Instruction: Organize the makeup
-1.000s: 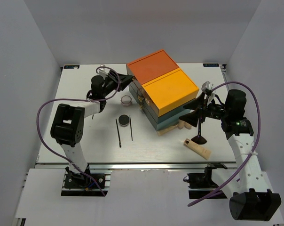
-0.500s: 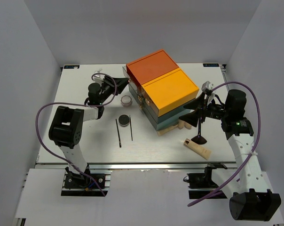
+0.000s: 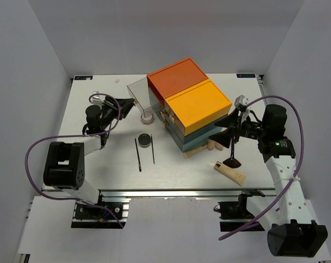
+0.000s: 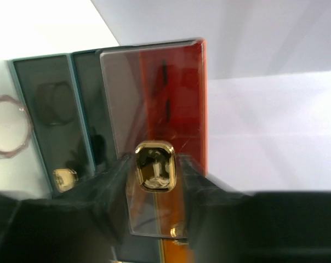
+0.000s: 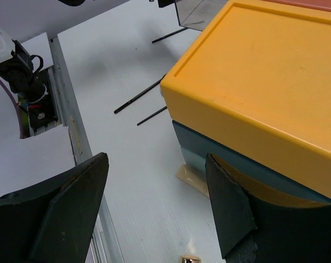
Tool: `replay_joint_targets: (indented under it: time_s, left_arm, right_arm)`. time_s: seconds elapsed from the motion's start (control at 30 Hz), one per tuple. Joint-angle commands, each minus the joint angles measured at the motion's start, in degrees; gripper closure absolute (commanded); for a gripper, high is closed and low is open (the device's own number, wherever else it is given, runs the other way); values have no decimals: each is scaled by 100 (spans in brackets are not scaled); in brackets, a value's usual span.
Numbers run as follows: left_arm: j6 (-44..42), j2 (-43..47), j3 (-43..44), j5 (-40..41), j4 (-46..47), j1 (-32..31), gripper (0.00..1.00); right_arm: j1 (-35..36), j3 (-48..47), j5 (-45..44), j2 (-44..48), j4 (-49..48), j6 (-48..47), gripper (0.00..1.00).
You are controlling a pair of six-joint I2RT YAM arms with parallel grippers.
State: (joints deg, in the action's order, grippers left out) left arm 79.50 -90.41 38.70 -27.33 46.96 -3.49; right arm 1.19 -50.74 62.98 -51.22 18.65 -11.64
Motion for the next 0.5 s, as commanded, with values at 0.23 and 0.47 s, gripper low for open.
replay_joint_targets:
  time_s: [0.23, 0.47]
  left_arm:
    - [-593, 629, 14, 88, -1073, 41, 14]
    - [-2399, 1850, 707, 1026, -3725, 146, 13]
  right_arm:
    - [-5, -243, -136, -169, 691, -934, 18]
    - [30, -322, -944, -283, 1622, -2174, 15]
